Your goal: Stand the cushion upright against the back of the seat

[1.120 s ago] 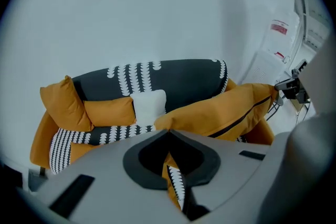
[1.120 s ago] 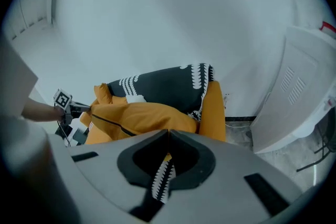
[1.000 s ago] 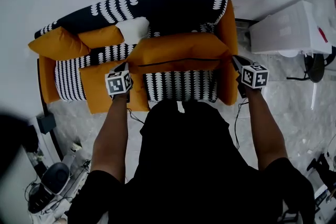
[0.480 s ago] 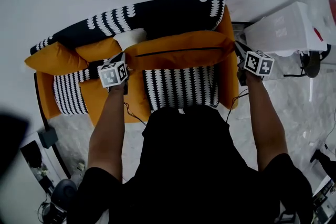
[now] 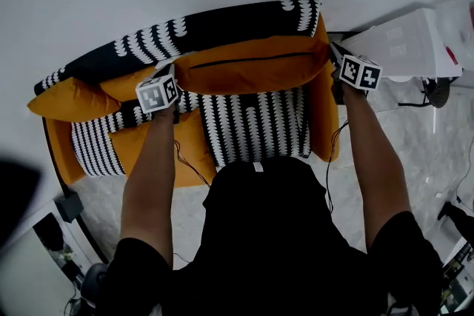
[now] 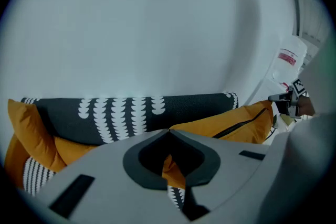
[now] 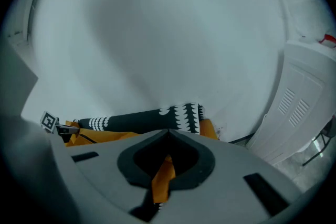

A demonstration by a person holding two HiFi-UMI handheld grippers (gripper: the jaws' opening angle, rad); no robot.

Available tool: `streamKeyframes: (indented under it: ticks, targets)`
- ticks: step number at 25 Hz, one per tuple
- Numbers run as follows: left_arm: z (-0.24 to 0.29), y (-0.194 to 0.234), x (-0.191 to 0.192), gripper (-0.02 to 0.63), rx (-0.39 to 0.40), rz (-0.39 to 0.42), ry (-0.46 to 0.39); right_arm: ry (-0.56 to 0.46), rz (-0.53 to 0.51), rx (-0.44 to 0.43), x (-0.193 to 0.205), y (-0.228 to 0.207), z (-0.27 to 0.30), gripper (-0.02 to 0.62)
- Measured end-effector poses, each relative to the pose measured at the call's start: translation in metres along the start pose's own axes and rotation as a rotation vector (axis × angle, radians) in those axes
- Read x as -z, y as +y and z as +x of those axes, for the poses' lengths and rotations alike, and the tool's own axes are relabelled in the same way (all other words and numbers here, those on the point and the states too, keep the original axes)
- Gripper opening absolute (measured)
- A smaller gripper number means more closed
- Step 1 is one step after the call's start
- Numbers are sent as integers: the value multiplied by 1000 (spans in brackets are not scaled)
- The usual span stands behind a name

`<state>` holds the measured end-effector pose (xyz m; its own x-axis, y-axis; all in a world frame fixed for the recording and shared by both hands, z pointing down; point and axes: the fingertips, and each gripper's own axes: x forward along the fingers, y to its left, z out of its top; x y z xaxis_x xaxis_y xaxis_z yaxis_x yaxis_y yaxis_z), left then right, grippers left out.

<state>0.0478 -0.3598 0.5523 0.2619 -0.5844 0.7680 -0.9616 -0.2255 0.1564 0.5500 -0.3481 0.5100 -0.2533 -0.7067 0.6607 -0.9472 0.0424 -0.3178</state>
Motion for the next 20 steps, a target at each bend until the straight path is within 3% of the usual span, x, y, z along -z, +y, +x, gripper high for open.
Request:
streamKeyframes:
  ticks: [6, 12, 17, 20]
  targets:
    - [29, 5, -18, 20, 14, 87, 2, 25, -65, 87, -14, -15, 33, 37]
    - [54, 10, -32, 20, 27, 81, 38, 77, -147, 133, -30, -21, 54, 40]
    - [56, 7, -52, 20, 25, 103, 73, 35, -199, 156, -47, -13, 43, 41]
    - [62, 9, -56, 21, 20, 105, 86, -2, -166, 136, -47, -5, 31, 41]
